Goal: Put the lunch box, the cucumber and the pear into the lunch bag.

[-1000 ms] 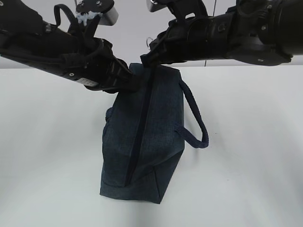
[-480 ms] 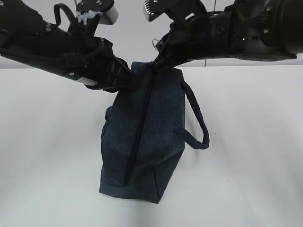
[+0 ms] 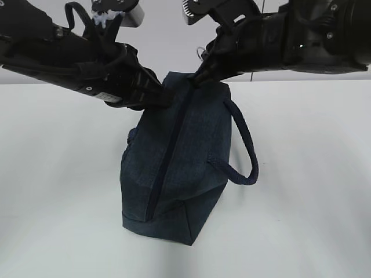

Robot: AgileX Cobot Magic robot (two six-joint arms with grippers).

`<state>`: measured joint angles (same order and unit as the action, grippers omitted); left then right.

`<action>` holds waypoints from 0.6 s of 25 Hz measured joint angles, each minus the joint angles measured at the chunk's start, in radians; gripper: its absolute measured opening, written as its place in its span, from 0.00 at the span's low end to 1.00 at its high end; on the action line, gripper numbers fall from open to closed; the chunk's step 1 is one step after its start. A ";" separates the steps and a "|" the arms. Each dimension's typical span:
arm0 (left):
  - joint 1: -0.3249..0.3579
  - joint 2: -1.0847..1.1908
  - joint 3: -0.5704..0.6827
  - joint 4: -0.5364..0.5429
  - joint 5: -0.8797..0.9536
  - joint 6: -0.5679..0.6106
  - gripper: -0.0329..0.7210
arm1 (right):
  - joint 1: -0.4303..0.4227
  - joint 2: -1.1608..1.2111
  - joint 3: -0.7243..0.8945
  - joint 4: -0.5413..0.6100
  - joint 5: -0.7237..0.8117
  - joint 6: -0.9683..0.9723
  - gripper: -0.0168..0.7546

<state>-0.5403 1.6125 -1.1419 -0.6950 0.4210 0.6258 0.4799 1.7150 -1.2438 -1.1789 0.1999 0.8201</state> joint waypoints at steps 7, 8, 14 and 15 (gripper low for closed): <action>0.000 0.000 0.000 0.004 0.011 0.000 0.05 | -0.008 -0.005 0.000 0.217 -0.051 0.035 0.02; 0.000 0.000 0.000 0.005 0.014 0.000 0.05 | -0.008 -0.005 0.000 0.233 -0.060 0.045 0.02; 0.000 0.000 0.000 0.007 0.018 0.000 0.05 | -0.008 -0.005 0.000 0.260 -0.146 0.189 0.02; 0.000 0.000 0.000 0.007 0.020 0.000 0.05 | -0.010 -0.005 0.000 0.260 -0.155 0.206 0.02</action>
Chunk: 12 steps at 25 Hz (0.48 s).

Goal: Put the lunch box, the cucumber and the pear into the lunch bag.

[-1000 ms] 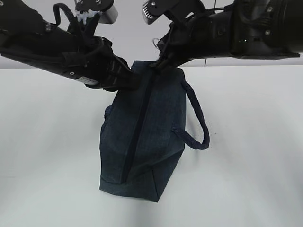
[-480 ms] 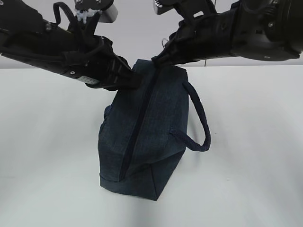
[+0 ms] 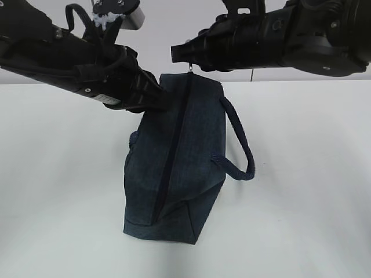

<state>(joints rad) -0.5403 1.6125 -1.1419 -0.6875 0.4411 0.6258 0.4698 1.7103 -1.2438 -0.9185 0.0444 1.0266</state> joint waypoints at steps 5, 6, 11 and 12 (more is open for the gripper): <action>0.000 -0.001 0.000 0.001 0.012 0.000 0.05 | -0.004 0.000 0.016 -0.211 -0.096 0.180 0.02; 0.000 -0.001 0.000 0.002 0.013 0.000 0.05 | -0.006 0.000 0.025 -0.301 -0.128 0.246 0.02; 0.001 -0.001 0.002 0.010 0.030 0.000 0.05 | -0.008 0.000 0.042 -0.841 -0.331 0.708 0.02; 0.001 -0.001 0.002 0.013 0.035 0.000 0.05 | -0.008 0.000 0.043 -0.876 -0.352 0.748 0.02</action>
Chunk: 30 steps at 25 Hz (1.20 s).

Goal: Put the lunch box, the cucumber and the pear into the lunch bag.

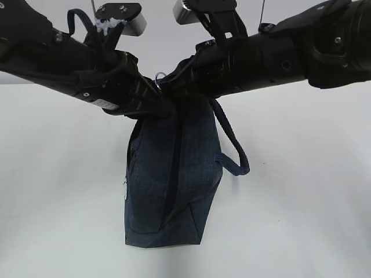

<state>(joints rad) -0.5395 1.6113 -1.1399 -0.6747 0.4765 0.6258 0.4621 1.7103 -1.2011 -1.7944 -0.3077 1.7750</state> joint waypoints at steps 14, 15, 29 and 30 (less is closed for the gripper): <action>0.000 0.000 0.000 0.025 0.010 0.000 0.05 | 0.000 -0.001 0.043 -0.042 0.019 0.031 0.02; 0.000 0.000 0.000 0.040 0.013 0.000 0.05 | 0.000 -0.001 0.055 -0.042 0.033 0.020 0.02; 0.000 0.021 -0.009 0.114 0.052 -0.037 0.05 | 0.004 -0.054 0.092 -0.041 0.295 -0.180 0.02; 0.000 0.021 -0.009 0.111 0.050 -0.037 0.05 | 0.006 -0.054 0.093 -0.041 0.308 -0.195 0.02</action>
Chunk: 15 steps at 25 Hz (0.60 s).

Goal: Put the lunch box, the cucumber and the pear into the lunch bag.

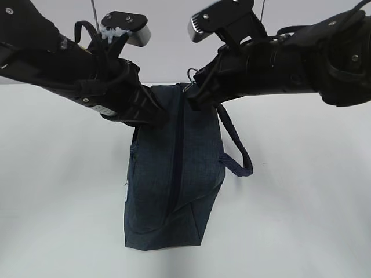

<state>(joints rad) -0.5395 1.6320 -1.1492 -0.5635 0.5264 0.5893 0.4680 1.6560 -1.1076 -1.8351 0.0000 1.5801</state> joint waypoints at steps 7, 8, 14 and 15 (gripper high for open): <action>0.000 0.000 -0.001 -0.028 -0.015 -0.003 0.05 | 0.006 0.000 0.003 0.008 0.117 -0.118 0.02; 0.000 0.001 -0.001 -0.036 -0.015 -0.003 0.05 | 0.006 0.000 0.003 0.010 0.119 -0.125 0.02; 0.000 0.002 -0.001 -0.055 -0.014 -0.003 0.05 | 0.006 0.014 -0.024 0.010 0.123 -0.180 0.02; 0.000 0.002 -0.001 -0.055 -0.010 -0.003 0.05 | 0.006 0.018 -0.031 0.011 0.125 -0.185 0.02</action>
<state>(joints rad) -0.5395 1.6340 -1.1504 -0.6182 0.5161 0.5863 0.4737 1.6742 -1.1384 -1.8241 0.1248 1.3952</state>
